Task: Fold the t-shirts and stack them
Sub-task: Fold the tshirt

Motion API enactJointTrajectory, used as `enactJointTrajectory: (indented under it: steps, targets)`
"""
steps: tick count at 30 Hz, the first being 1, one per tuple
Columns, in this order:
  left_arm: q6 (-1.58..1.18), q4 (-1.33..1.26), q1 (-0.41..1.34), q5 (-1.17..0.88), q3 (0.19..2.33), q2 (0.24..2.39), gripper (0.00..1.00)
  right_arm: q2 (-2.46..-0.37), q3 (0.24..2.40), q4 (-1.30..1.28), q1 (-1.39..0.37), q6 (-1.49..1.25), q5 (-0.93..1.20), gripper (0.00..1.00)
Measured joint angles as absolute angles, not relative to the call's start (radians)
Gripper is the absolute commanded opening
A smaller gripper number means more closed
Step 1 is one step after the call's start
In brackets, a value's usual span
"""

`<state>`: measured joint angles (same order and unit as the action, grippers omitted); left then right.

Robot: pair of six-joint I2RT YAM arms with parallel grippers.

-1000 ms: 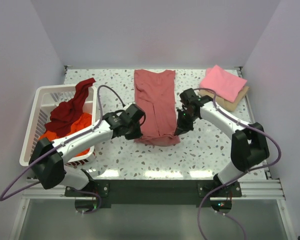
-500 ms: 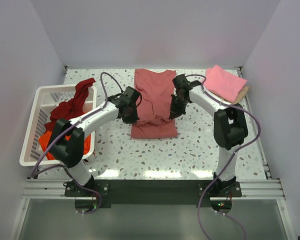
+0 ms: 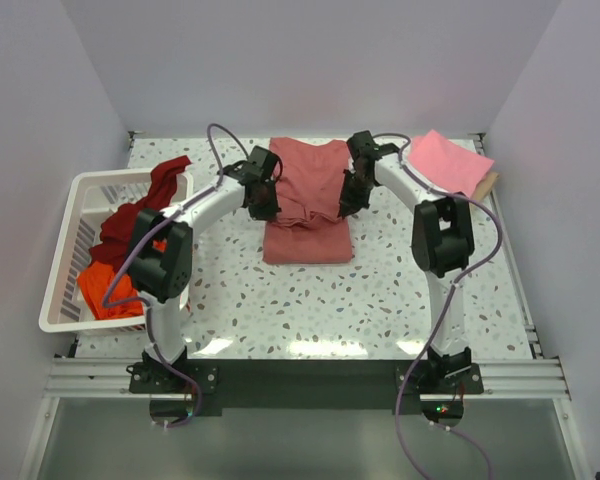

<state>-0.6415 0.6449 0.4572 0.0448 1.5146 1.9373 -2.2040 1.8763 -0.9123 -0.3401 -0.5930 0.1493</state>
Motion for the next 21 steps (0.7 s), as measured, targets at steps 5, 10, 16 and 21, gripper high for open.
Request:
enactJointTrajectory:
  steps: [5,10,16,21]
  targets:
    - [-0.613,0.647,0.447,0.027,1.607,2.026,0.0,-2.267,1.951,-0.928,-0.325,-0.593,0.152,0.0]
    - [-0.597,0.672,0.428,0.028,1.679,2.096,0.0,-2.323,2.031,-0.937,-0.31,-0.599,0.154,0.01]
    - [-0.606,0.703,0.392,0.045,1.729,2.12,0.67,-2.341,2.088,-0.947,-0.282,-0.634,0.169,0.48]
    - [-0.616,0.699,0.373,0.06,1.743,2.116,0.81,-2.326,2.103,-0.934,-0.244,-0.651,0.175,0.58]
